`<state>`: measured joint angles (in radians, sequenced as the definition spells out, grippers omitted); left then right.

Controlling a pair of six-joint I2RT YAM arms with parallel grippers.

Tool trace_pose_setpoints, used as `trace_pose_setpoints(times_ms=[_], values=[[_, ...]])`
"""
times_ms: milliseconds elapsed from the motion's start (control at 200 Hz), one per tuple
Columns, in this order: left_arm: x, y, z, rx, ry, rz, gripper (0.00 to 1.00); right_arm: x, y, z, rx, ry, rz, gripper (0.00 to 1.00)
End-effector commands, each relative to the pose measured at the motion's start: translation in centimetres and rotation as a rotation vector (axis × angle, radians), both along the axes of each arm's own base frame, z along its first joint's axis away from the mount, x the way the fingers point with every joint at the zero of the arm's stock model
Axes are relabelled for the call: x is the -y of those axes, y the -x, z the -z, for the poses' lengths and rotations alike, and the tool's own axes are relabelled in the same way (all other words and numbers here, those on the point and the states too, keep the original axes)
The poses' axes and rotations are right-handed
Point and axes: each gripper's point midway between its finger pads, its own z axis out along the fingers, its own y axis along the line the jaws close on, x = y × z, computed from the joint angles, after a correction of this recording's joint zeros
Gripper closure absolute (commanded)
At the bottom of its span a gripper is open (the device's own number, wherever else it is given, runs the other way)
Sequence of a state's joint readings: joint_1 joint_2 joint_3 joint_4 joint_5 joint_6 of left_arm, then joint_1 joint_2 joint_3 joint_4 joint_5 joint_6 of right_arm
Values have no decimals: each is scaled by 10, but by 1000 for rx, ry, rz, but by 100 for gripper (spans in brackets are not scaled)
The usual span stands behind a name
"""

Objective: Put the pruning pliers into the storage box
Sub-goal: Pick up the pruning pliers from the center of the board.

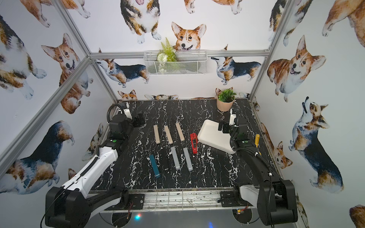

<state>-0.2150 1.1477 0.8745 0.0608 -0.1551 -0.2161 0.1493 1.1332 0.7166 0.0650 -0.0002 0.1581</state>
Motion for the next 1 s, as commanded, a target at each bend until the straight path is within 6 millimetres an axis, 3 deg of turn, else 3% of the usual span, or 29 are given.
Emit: trace_pose_setpoints(times_ms=[0,155,180,415,445,781,996], values=[[46,34,39,-271,225,213,0,-6,22,25,-181,-32,11,0],[69,57,49,-353,378,315,3,-27,38,16,-204,-73,-28,0],[70,64,66,-399,398,313,4,-33,40,17,-212,-75,-40,0],[77,92,99,-488,494,319,8,-90,62,27,-252,-27,-136,4],[76,95,102,-498,496,312,8,-97,63,39,-283,-17,-142,4],[68,120,123,-600,446,281,10,-146,80,83,-406,-37,-202,20],[68,124,126,-599,457,277,10,-159,89,110,-474,-25,-201,38]])
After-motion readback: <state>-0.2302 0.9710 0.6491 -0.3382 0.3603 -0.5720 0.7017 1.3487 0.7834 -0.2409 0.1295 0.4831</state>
